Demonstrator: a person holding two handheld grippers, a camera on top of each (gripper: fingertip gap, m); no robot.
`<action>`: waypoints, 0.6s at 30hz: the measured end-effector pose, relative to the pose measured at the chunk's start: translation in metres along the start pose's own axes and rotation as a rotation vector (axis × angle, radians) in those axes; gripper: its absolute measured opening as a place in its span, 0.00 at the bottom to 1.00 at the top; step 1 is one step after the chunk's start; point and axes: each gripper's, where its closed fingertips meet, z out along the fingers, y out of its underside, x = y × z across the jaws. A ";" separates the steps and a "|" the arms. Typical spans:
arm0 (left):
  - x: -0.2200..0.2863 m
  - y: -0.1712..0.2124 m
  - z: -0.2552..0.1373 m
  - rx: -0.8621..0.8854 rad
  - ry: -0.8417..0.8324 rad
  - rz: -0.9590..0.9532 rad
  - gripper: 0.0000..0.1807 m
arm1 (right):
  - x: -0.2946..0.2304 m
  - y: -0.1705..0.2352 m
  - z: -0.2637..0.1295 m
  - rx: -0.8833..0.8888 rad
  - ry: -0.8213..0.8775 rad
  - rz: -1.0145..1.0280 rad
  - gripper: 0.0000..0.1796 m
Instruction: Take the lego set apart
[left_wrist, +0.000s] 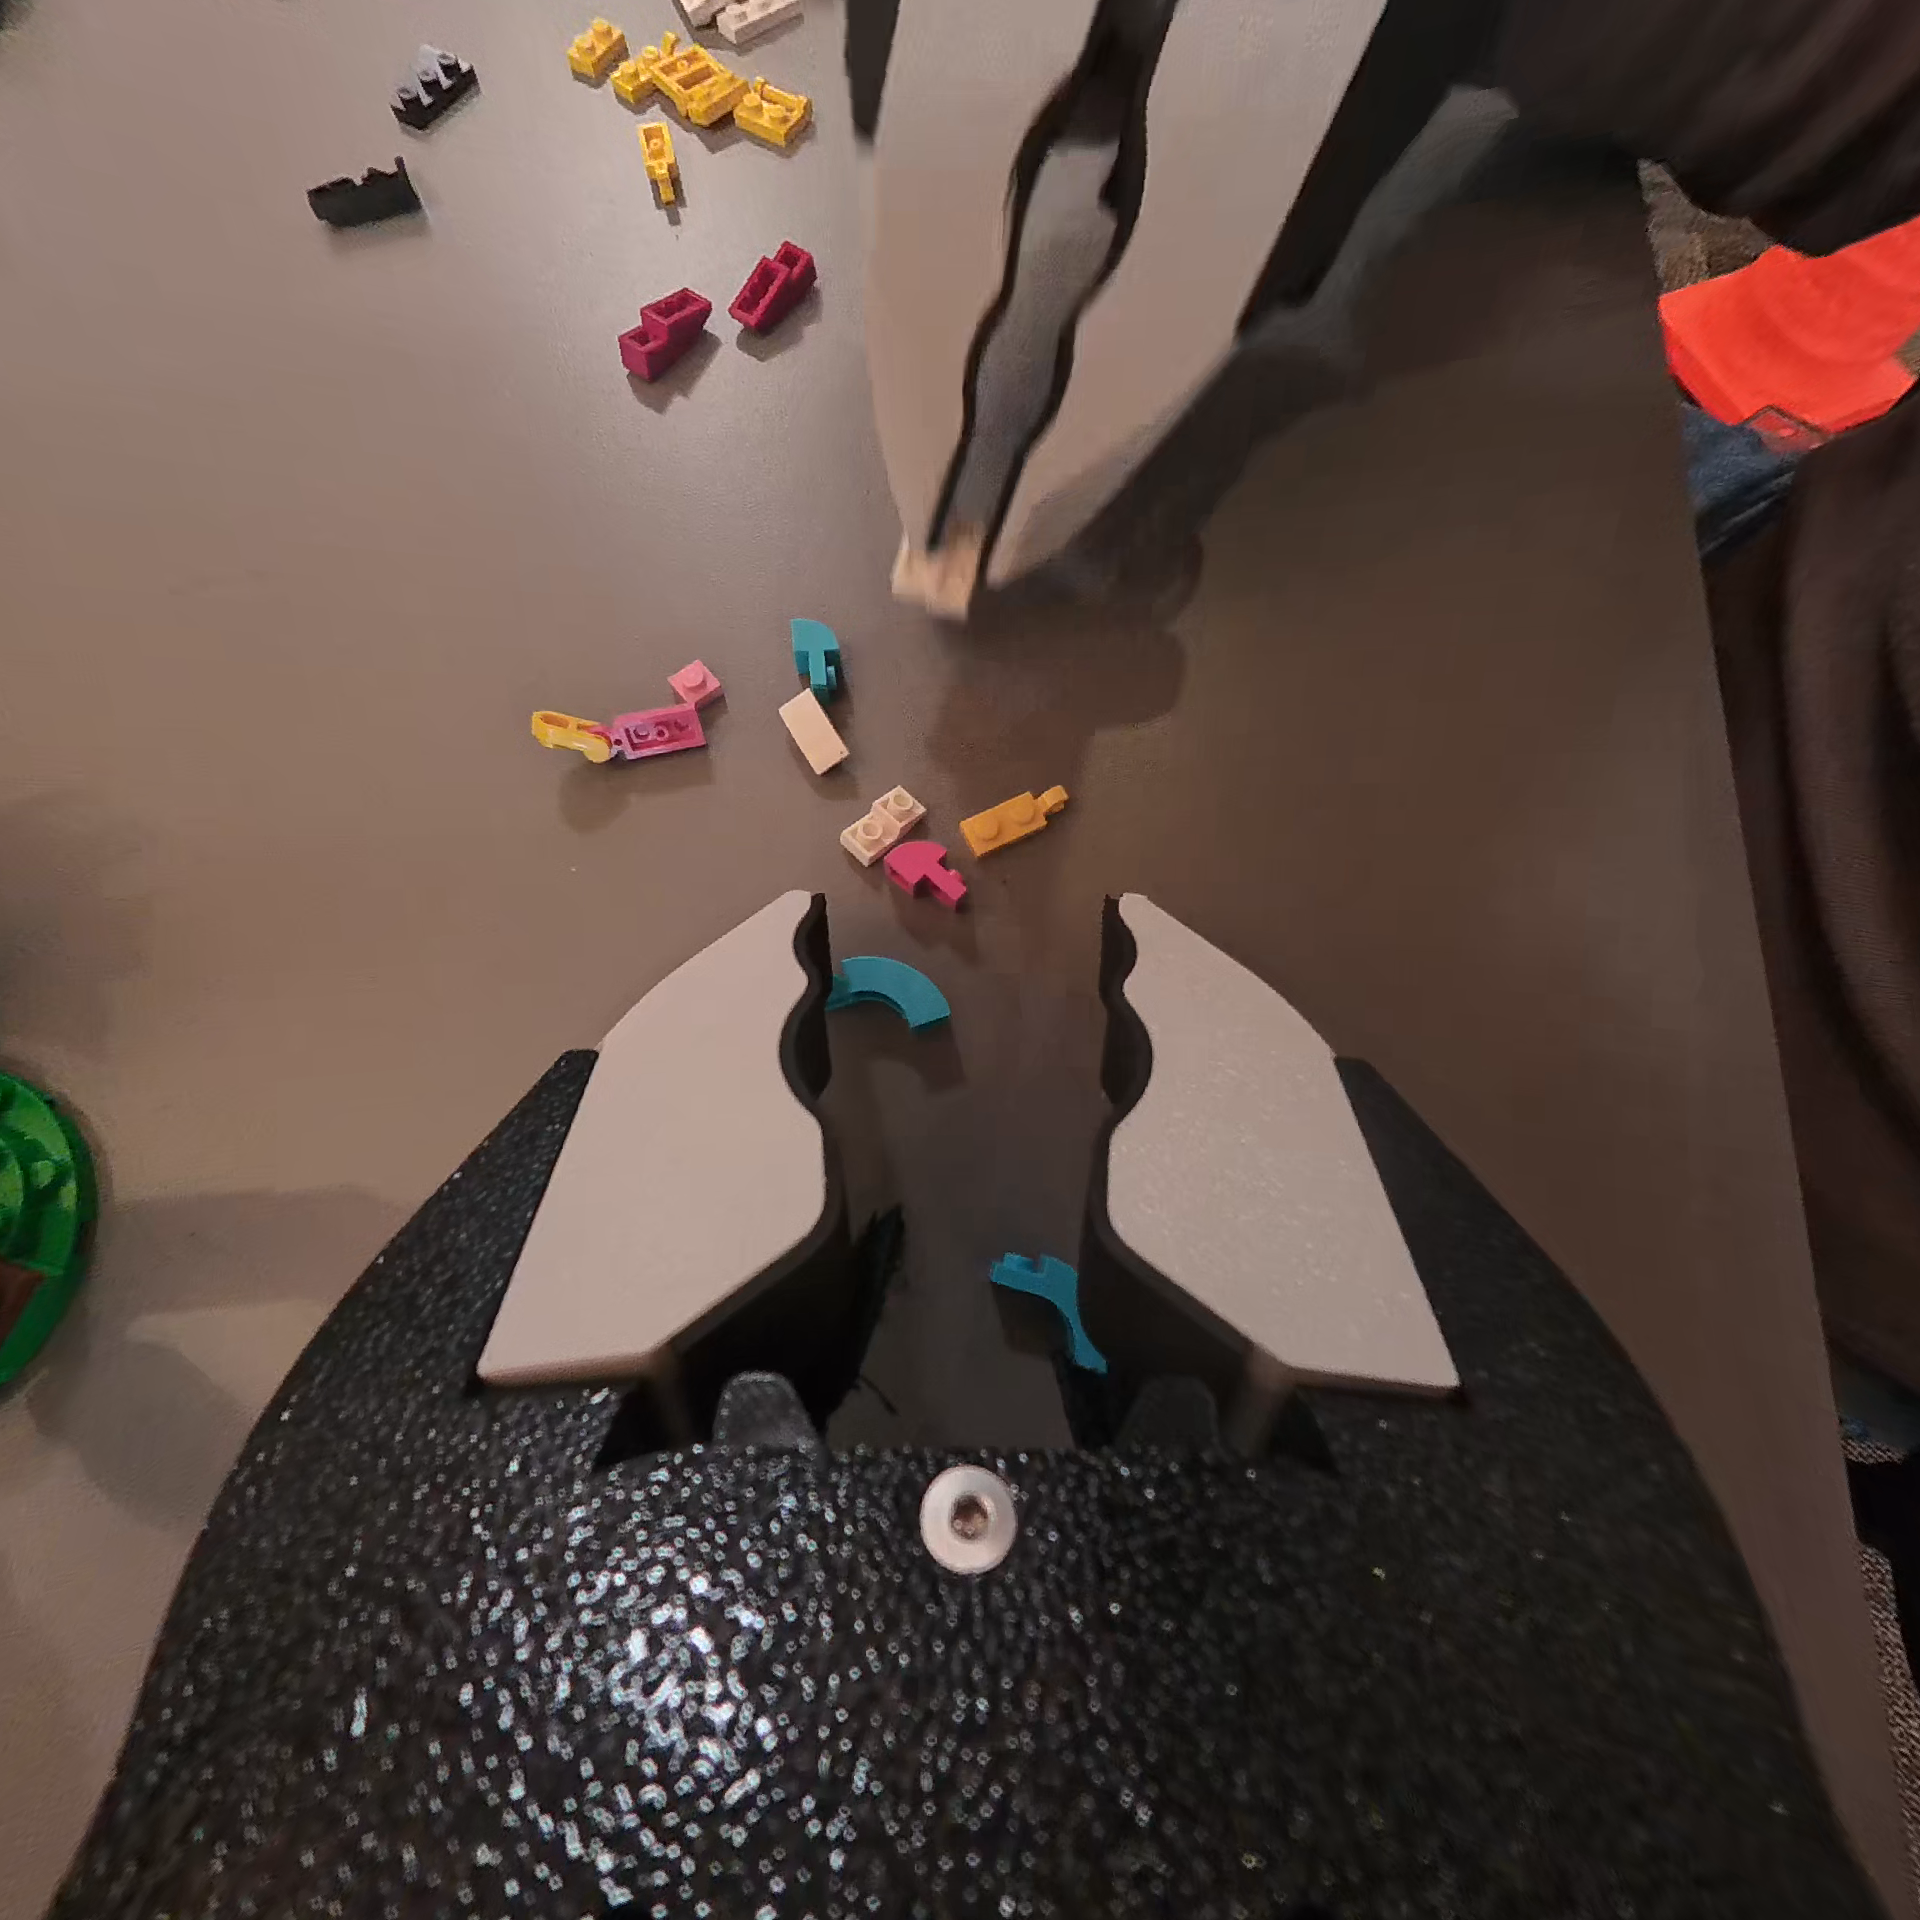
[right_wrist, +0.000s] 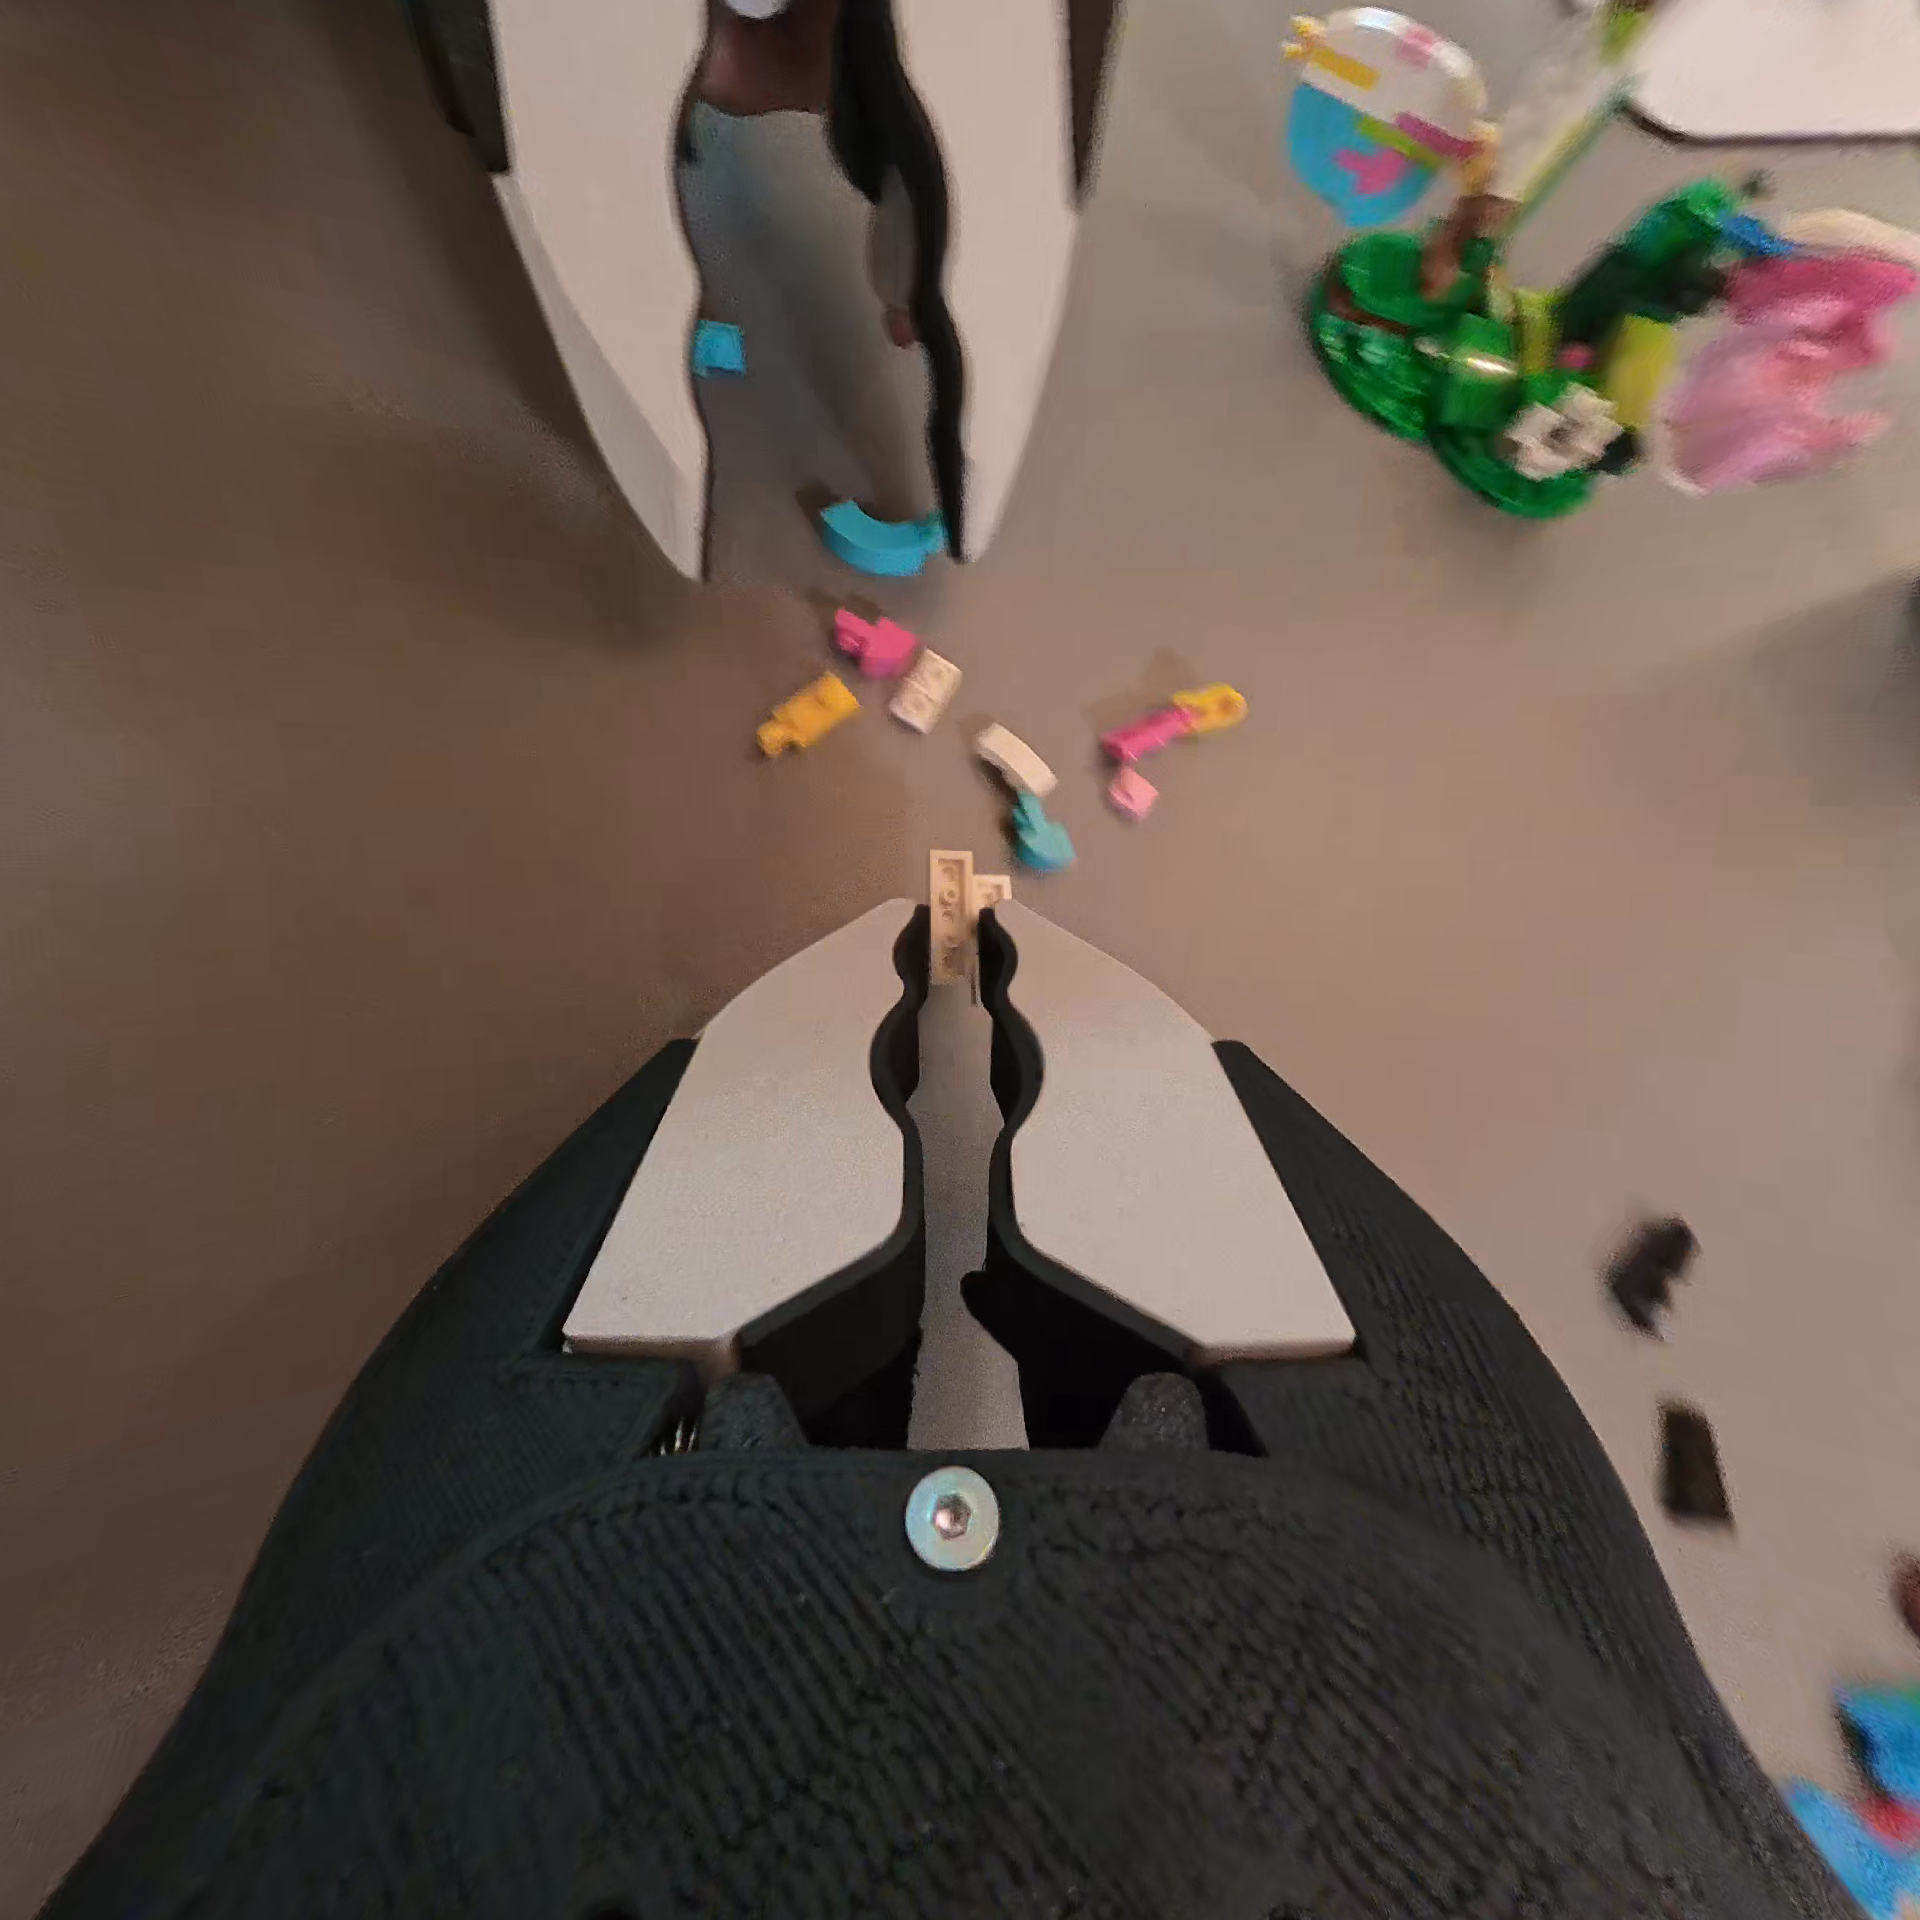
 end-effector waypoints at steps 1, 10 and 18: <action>0.000 0.000 0.000 0.002 0.002 -0.002 0.27 | 0.007 0.006 -0.011 -0.001 0.038 0.018 0.04; 0.004 -0.003 -0.002 0.007 0.009 0.010 0.27 | 0.085 0.134 -0.112 -0.248 0.415 0.274 0.04; 0.007 -0.003 -0.001 -0.001 0.017 0.016 0.27 | 0.092 0.158 -0.117 -0.312 0.432 0.252 0.07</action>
